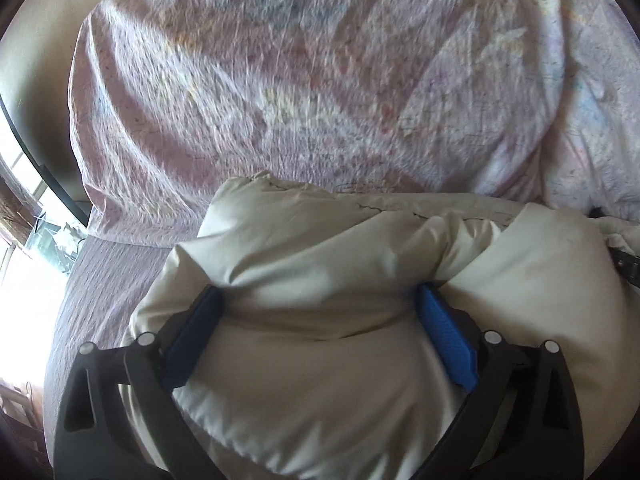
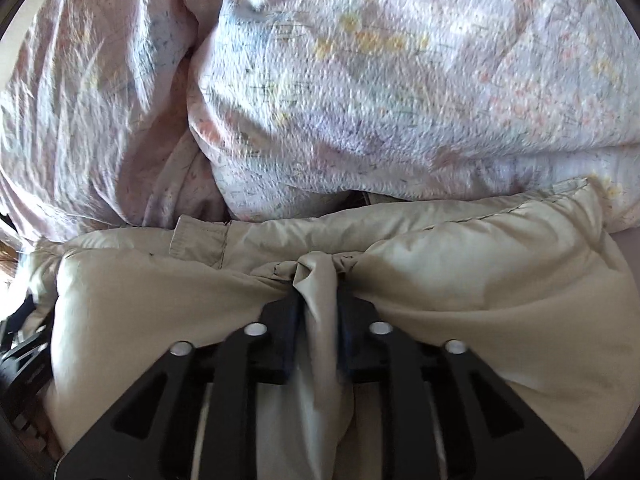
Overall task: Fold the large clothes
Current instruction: 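Press the folded jacket flat with both grippers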
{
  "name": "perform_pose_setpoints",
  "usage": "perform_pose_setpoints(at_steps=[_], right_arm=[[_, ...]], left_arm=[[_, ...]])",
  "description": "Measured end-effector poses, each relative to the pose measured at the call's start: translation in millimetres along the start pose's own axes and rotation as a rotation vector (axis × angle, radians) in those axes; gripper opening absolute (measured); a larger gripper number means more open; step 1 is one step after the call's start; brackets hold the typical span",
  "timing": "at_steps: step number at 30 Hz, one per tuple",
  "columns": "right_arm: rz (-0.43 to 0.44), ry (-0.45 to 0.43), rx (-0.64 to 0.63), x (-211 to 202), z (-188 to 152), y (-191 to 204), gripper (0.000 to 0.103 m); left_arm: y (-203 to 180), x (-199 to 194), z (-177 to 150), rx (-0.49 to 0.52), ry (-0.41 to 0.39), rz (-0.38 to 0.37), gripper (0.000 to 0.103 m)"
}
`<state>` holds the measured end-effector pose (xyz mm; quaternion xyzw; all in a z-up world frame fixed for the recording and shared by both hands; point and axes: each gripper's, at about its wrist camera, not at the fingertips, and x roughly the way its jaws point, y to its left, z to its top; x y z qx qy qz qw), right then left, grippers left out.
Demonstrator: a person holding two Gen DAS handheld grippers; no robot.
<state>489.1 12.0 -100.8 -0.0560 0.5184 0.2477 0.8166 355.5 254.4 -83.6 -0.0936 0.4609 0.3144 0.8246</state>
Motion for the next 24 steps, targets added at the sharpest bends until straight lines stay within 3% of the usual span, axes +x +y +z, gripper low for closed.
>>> perform_pose_setpoints(at_steps=[4, 7, 11, 16, 20, 24], right_arm=[[0.044, -0.017, 0.010, -13, -6, -19, 0.049], [0.065, -0.104, 0.021, -44, -14, -31, 0.060], [0.011, -0.215, 0.044, -78, -26, -61, 0.062], [-0.157, -0.180, 0.037, -64, -29, -97, 0.062], [-0.203, -0.127, 0.034, -36, -36, -109, 0.063], [-0.248, -0.143, 0.008, -17, -37, -105, 0.068]], left_arm=[[5, 12, -3, -0.016, -0.008, -0.006, 0.101], [7, 15, -6, -0.021, -0.012, -0.012, 0.101], [12, 20, -9, -0.027, -0.010, -0.020, 0.101], [14, 22, -12, -0.030, -0.010, -0.026, 0.101], [15, 22, -12, -0.036, 0.002, -0.045, 0.101], [25, 32, -12, -0.039, 0.001, -0.058, 0.101]])
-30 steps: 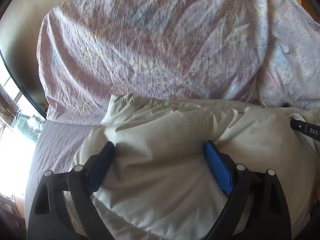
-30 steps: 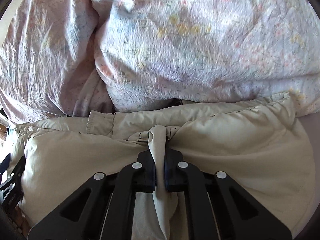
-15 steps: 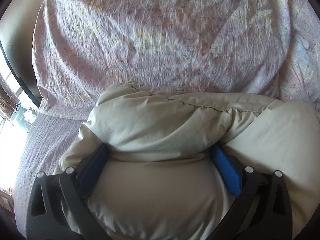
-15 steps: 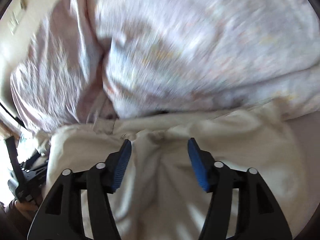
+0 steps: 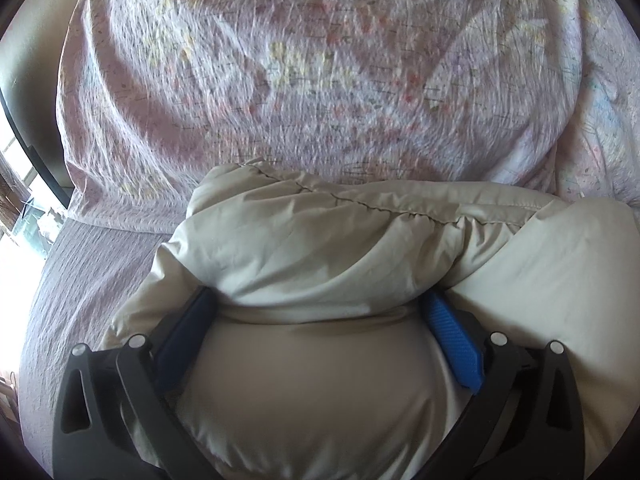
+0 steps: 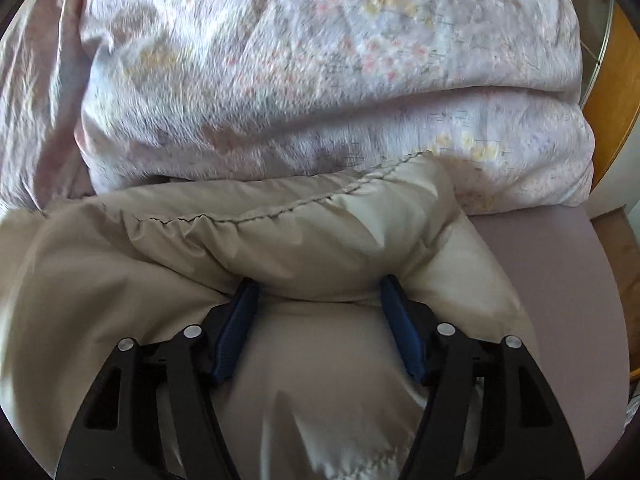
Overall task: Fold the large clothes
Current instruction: 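Press the folded jacket flat with both grippers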
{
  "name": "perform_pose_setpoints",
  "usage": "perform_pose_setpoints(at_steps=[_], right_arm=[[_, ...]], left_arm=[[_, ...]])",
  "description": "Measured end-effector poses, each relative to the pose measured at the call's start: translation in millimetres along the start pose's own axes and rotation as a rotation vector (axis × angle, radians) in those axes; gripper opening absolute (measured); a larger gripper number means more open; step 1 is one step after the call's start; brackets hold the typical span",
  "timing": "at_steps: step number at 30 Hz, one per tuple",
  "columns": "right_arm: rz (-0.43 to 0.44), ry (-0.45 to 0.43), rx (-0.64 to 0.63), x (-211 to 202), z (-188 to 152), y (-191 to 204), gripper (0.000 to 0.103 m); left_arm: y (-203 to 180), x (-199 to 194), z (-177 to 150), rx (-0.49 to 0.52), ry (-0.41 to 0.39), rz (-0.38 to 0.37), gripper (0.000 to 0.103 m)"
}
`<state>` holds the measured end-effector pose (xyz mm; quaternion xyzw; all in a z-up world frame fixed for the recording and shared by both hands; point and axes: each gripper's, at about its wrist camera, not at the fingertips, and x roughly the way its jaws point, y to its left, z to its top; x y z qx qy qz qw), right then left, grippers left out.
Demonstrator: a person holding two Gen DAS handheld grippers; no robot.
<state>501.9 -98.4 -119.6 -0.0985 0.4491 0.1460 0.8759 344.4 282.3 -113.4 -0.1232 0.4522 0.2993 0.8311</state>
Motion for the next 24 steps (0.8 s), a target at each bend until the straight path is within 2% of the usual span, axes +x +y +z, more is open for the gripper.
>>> perform_pose_setpoints(at_steps=[3, 8, 15, 24], right_arm=[[-0.029, -0.008, -0.028, 17, 0, 16, 0.072], [-0.010, -0.038, -0.008, 35, -3, 27, 0.075], [-0.004, -0.071, 0.002, 39, 2, 30, 0.076], [-0.010, -0.088, 0.005, 31, -11, 23, 0.076]], left_arm=[[4, 5, -3, -0.002, -0.019, 0.000, 0.101], [1, 5, -13, -0.006, -0.060, 0.011, 0.101], [-6, 6, -21, -0.004, -0.089, 0.028, 0.101], [-14, 6, -29, -0.003, -0.102, 0.033, 0.101]])
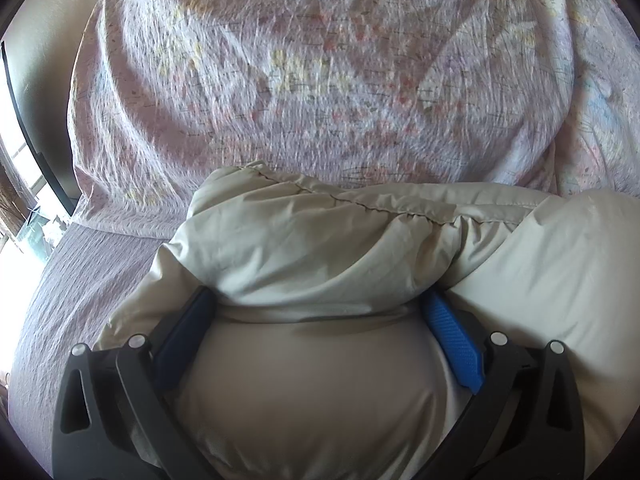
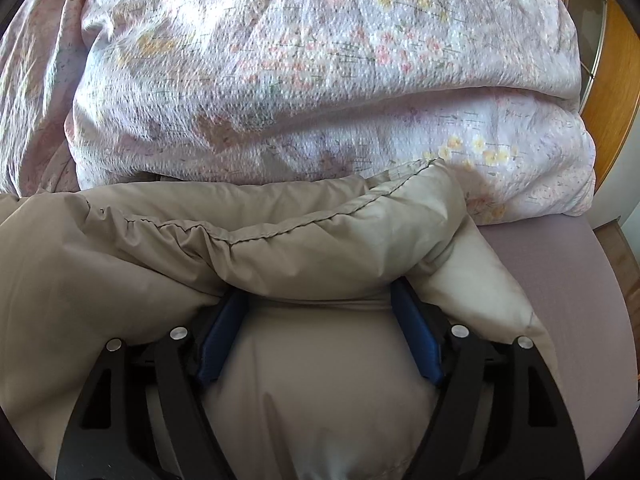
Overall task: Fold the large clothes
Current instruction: 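Press the folded jacket flat with both grippers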
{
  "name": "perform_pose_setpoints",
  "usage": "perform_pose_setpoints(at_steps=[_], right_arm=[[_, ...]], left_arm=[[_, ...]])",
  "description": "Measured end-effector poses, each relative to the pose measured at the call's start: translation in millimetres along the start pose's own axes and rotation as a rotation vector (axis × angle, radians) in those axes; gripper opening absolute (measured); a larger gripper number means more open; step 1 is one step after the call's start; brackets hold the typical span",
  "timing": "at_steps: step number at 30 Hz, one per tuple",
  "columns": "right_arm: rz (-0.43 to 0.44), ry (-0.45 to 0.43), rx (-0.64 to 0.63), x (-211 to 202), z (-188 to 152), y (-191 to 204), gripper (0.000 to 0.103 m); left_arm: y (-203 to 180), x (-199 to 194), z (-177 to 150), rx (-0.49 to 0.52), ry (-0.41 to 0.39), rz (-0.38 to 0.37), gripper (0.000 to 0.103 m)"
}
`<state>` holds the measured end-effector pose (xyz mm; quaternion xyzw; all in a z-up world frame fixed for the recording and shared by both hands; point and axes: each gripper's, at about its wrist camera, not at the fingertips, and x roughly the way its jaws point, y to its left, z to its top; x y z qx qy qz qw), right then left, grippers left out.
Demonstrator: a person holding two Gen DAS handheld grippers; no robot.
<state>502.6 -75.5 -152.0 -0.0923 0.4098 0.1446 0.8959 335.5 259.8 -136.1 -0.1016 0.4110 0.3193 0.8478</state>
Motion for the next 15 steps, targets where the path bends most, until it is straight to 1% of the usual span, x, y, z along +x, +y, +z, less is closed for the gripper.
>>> perform_pose_setpoints(at_steps=[7, 8, 15], right_arm=[[0.001, -0.001, -0.002, 1.4, 3.5, 0.6, 0.076], [0.001, -0.002, -0.003, -4.7, 8.0, -2.0, 0.076], [0.003, -0.003, -0.004, -5.0, 7.6, -2.2, 0.076]], left_arm=[[-0.2, -0.3, -2.4, -0.001, -0.004, -0.001, 0.101], [0.3, -1.0, -2.0, -0.001, -0.004, -0.001, 0.101], [0.3, -2.4, -2.2, -0.001, -0.005, -0.001, 0.101]])
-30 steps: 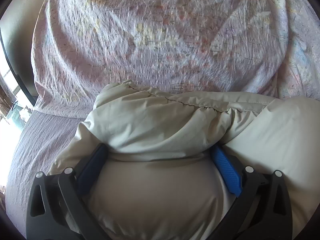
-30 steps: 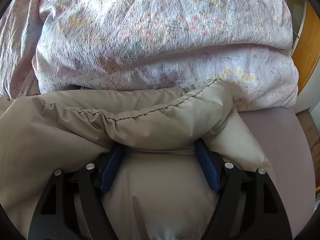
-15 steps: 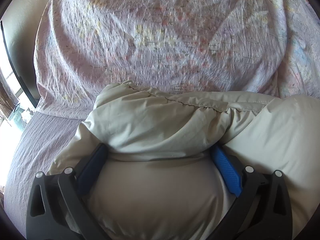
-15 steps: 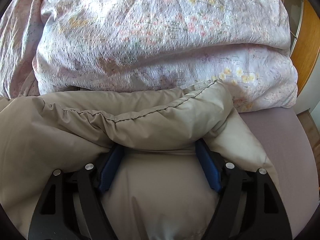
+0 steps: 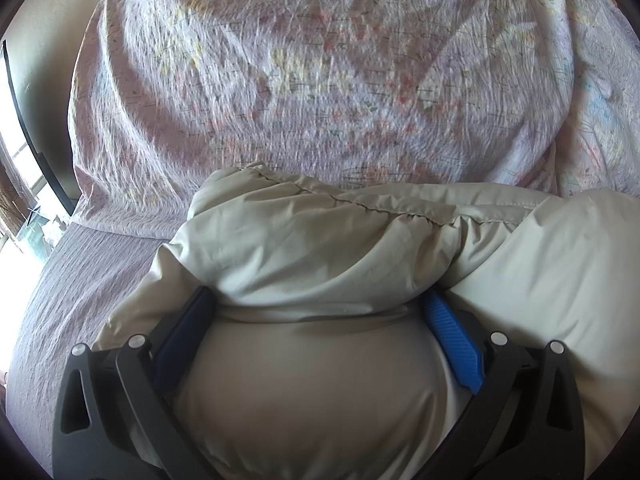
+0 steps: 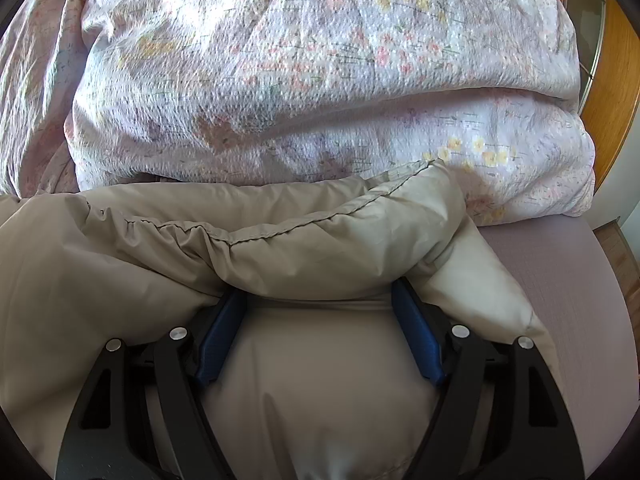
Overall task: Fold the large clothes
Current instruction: 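Press the folded jacket flat with both grippers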
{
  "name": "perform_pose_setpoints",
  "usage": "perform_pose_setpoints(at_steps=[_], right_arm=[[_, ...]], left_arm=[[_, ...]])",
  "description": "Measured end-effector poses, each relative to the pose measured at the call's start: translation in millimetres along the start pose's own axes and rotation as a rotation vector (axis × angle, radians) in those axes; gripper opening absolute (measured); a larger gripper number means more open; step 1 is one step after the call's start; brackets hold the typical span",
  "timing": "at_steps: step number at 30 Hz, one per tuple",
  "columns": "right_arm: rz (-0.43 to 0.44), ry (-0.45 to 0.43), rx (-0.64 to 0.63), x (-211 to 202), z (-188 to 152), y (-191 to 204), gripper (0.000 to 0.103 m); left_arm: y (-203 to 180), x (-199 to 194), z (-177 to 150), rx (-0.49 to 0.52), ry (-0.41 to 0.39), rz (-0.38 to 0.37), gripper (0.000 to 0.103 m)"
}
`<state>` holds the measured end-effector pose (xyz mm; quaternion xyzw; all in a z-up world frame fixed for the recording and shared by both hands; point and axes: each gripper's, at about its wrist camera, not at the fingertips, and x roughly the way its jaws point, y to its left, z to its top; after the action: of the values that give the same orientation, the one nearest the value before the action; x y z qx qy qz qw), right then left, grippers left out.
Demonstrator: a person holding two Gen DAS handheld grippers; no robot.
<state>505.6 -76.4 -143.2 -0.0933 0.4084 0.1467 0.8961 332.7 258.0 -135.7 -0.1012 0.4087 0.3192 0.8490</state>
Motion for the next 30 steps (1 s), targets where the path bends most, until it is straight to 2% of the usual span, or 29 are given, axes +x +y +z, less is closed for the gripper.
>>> perform_pose_setpoints(at_steps=[30], right_arm=[[-0.001, -0.008, 0.001, -3.3, -0.5, 0.3, 0.077]], left_arm=[[0.4, -1.7, 0.3, -0.001, -0.001, 0.002, 0.101]])
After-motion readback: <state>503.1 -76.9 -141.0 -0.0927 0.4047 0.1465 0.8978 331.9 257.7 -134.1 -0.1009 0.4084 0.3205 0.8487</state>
